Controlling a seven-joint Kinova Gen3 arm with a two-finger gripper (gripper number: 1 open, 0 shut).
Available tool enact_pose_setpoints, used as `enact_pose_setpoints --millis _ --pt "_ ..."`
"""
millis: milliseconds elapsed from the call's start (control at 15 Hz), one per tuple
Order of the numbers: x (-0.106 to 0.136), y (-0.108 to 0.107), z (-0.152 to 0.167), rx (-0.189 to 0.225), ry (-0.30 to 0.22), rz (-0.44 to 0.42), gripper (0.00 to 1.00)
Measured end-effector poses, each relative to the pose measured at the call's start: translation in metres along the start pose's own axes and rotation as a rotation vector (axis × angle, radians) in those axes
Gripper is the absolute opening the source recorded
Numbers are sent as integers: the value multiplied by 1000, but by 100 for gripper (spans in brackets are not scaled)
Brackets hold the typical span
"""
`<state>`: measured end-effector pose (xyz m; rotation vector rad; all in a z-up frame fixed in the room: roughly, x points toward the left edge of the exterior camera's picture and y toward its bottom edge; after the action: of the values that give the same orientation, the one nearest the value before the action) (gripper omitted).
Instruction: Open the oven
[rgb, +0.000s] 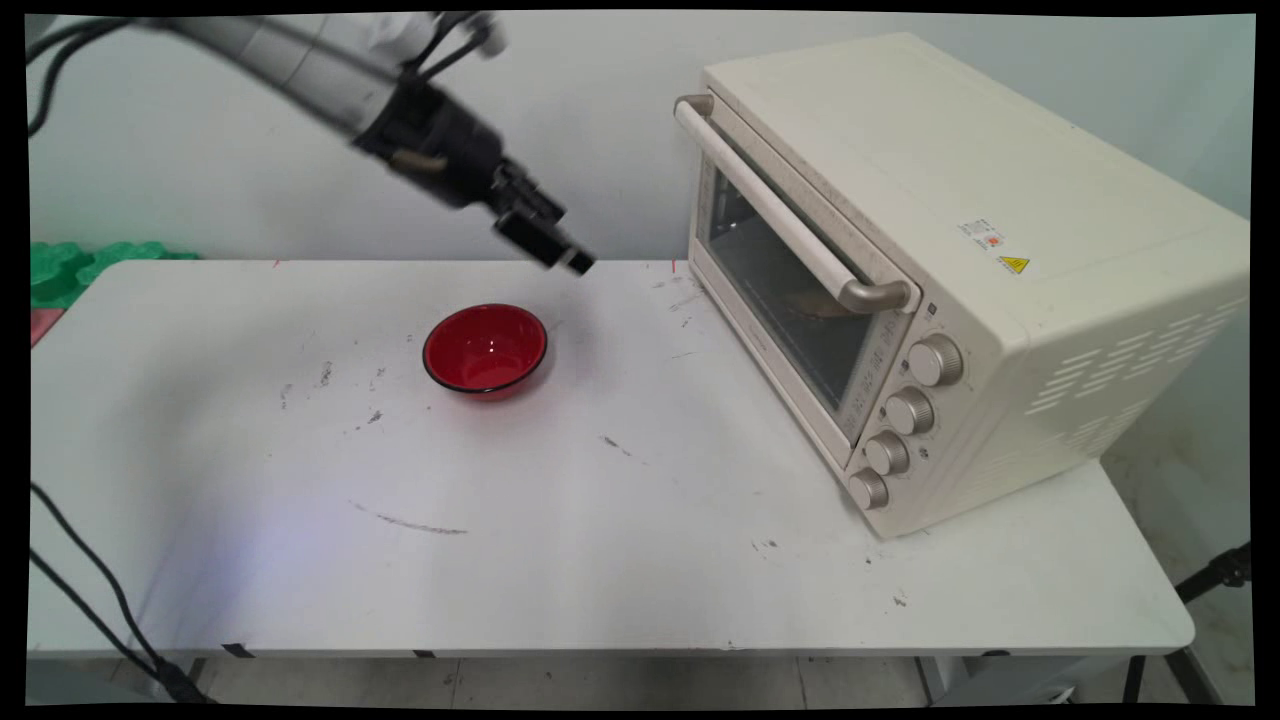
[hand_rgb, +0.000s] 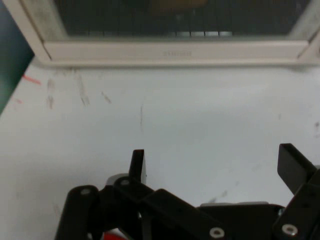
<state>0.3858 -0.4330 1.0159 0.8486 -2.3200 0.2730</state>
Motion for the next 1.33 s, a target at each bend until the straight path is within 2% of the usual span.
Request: enact_pose_setpoints --millis 667,867,1200,1267,1333 --pt "120 8 39 19 18 15 100" --pt "145 12 51 21 15 24 100" --pt "172 17 66 19 3 55 100" --pt "176 18 69 19 0 61 0" --pt "178 18 71 20 -4 69 0"
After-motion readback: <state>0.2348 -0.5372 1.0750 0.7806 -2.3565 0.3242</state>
